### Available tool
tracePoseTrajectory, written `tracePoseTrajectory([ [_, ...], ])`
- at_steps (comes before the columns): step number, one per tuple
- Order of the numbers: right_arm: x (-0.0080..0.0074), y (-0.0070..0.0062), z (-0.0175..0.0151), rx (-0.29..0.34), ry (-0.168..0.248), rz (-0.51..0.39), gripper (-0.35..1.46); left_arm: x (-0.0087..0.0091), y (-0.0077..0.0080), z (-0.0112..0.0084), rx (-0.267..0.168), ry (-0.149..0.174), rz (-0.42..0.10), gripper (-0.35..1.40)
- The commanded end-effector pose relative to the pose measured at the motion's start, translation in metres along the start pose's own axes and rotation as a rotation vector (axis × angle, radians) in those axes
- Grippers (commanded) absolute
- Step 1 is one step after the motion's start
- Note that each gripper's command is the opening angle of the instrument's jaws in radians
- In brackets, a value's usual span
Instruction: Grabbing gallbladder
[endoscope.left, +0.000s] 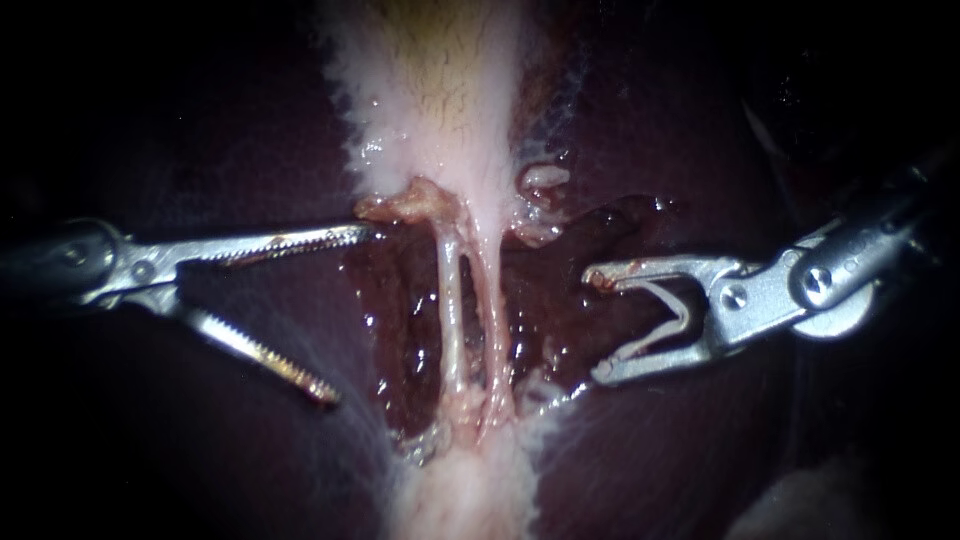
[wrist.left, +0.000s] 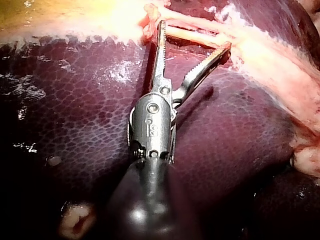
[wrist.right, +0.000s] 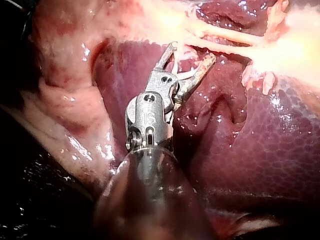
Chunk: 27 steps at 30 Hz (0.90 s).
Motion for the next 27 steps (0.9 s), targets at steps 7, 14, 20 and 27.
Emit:
tracePoseTrajectory([
  [7, 0.0001, 0.0, -0.0001, 0.001, -0.001, 0.0, 0.5, 0.0004, -0.0004, -0.0006, 0.003, 0.006, -0.059, 1.14],
  [14, 0.0, 0.0, -0.0001, 0.001, -0.001, 0.0, 0.5, 0.0019, -0.0028, -0.0011, 0.031, -0.068, -0.078, 1.28],
  [20, 0.0, 0.0, -0.0001, 0.001, -0.001, 0.0, 0.5, 0.0018, -0.0057, 0.0002, 0.058, -0.182, -0.094, 1.11],
  [27, 0.0, 0.0, 0.0, 0.001, -0.001, 0.0, 0.5, 0.0009, -0.0078, 0.0032, 0.082, -0.219, -0.096, 0.93],
])
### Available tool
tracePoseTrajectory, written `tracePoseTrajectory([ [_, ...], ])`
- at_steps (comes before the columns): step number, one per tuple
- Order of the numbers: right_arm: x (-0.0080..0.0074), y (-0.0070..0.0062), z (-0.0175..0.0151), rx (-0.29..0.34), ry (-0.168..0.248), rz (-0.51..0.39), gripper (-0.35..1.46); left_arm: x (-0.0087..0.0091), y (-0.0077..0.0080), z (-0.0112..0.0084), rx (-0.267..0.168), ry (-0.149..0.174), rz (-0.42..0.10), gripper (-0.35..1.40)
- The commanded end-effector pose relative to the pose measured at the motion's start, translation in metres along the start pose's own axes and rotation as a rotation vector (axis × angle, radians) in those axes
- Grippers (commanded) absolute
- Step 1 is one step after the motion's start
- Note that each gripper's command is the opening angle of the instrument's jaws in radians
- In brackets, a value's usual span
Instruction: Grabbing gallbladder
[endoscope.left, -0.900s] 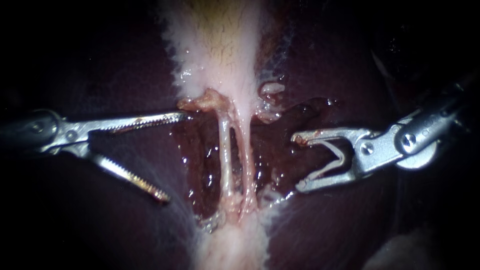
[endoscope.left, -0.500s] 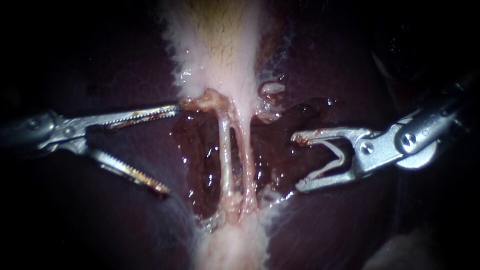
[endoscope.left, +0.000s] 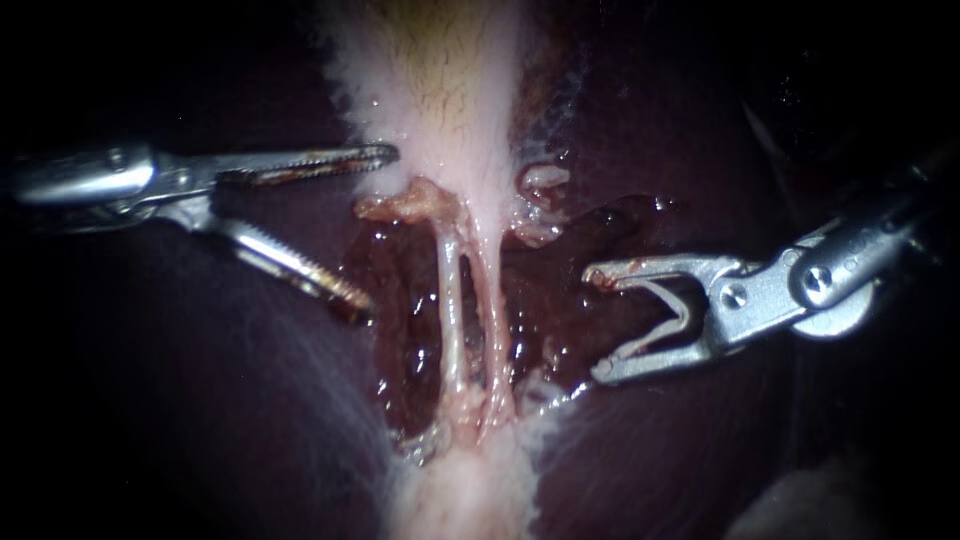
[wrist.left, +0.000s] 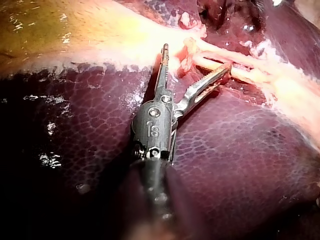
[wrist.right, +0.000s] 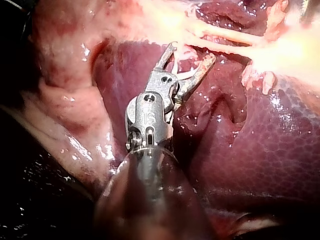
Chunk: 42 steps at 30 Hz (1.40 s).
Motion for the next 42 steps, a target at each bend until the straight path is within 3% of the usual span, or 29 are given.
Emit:
tracePoseTrajectory([
  [1, 0.0, 0.0, 0.0, 0.0, 0.0, 0.0, 0.5, -0.0003, -0.0001, 0.0001, 0.002, -0.009, 0.002, 0.91],
  [5, 0.0, 0.0, 0.0001, 0.0, 0.0, 0.0, 0.5, -0.0015, -0.0005, 0.0005, 0.011, -0.036, -0.013, 0.82],
  [8, 0.0, 0.0, 0.0001, 0.0, 0.0, 0.0, 0.5, -0.0019, -0.0005, 0.0005, 0.014, -0.036, -0.024, 0.71],
  [14, 0.0, 0.0, 0.0001, -0.001, 0.0, 0.0, 0.5, -0.001, 0.0001, -0.0002, 0.028, -0.038, -0.066, 0.42],
  [29, 0.0, 0.0, 0.0001, -0.001, 0.0, 0.0, 0.5, 0.0006, 0.0009, -0.0014, 0.054, -0.041, -0.09, -0.33],
  [33, 0.0, 0.0, 0.0001, -0.001, 0.0, 0.0, 0.5, 0.0011, 0.0013, -0.0018, 0.055, -0.045, -0.116, -0.35],
  [36, 0.0, 0.0, 0.0001, -0.001, 0.0, 0.0, 0.5, 0.0014, 0.0016, -0.0025, 0.05, -0.12, -0.139, -0.35],
  [40, -0.0001, 0.0001, 0.0001, -0.001, 0.0, 0.0, 0.5, 0.0024, 0.0019, -0.004, 0.046, -0.124, -0.168, -0.35],
  [42, -0.0001, 0.0001, 0.0002, -0.001, 0.0, 0.0, 0.5, 0.0038, 0.0018, -0.0052, 0.04, -0.123, -0.194, -0.35],
])
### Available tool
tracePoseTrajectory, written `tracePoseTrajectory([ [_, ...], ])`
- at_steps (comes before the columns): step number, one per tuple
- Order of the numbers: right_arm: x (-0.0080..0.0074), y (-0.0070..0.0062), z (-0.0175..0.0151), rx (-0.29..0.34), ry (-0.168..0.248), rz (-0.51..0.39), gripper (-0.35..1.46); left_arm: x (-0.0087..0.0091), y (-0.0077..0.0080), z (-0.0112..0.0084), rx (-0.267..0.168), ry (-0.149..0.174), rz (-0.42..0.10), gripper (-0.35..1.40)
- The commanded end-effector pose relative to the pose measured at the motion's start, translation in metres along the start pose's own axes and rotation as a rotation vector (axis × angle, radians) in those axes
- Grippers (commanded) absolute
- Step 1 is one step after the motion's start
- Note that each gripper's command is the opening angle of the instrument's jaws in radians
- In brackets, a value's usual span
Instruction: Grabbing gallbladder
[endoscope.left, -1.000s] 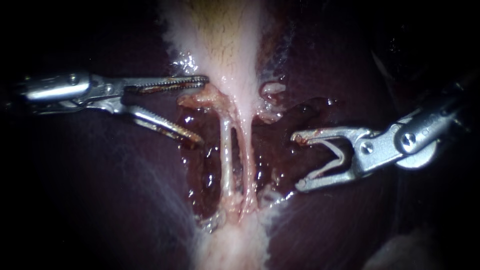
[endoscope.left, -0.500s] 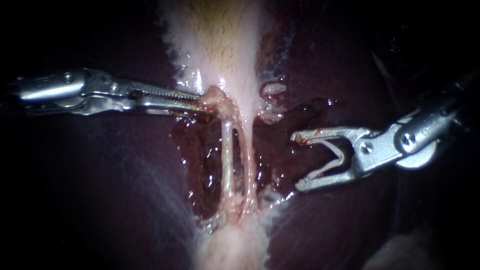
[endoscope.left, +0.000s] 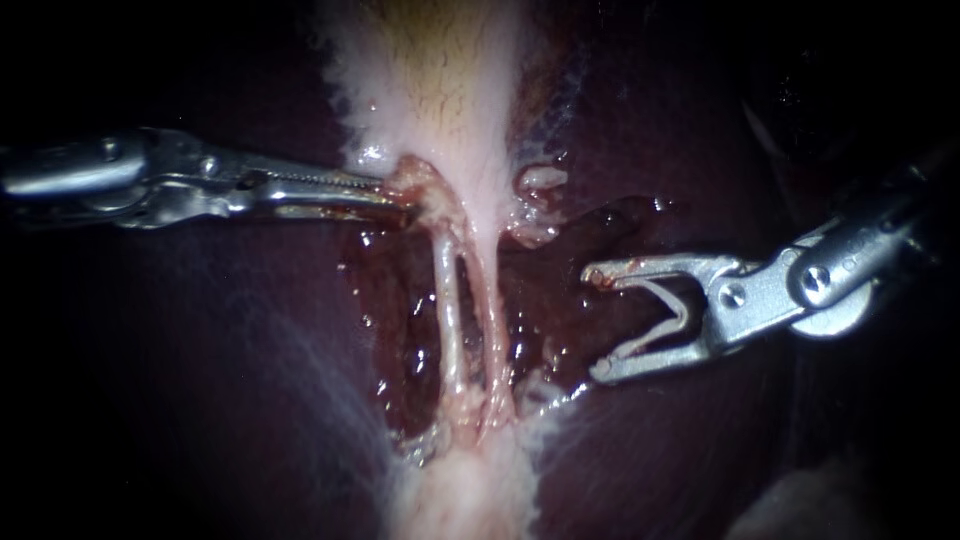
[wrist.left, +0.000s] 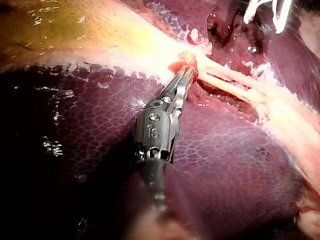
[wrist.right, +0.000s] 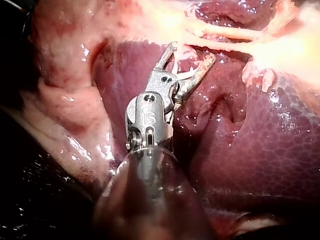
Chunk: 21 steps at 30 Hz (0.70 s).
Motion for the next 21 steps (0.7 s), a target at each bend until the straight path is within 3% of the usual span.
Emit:
tracePoseTrajectory([
  [1, 0.0, 0.0, 0.0, 0.0, 0.0, 0.0, 0.5, 0.0007, -0.0001, -0.0007, -0.008, 0.002, -0.005, -0.35],
  [3, -0.0001, 0.0, 0.0, 0.0, 0.0, 0.0, 0.5, 0.0023, 0.0001, -0.0025, -0.018, 0.001, -0.014, -0.35],
  [6, -0.0002, 0.0001, 0.0, 0.0, 0.0, 0.0, 0.5, 0.0041, 0.0005, -0.0047, -0.03, 0.026, -0.026, -0.35],
  [9, -0.0002, 0.0001, 0.0, -0.001, 0.0, 0.0, 0.5, 0.0052, 0.0011, -0.0059, -0.033, 0.043, -0.034, -0.35],
  [14, -0.0002, 0.0001, 0.0, 0.0, 0.0, 0.0, 0.5, 0.0055, 0.002, -0.0061, -0.028, 0.052, -0.038, -0.35],
  [21, -0.0002, 0.0, 0.0, 0.0, 0.0, -0.001, 0.5, 0.0049, 0.0017, -0.0057, -0.026, 0.052, -0.035, -0.35],
])
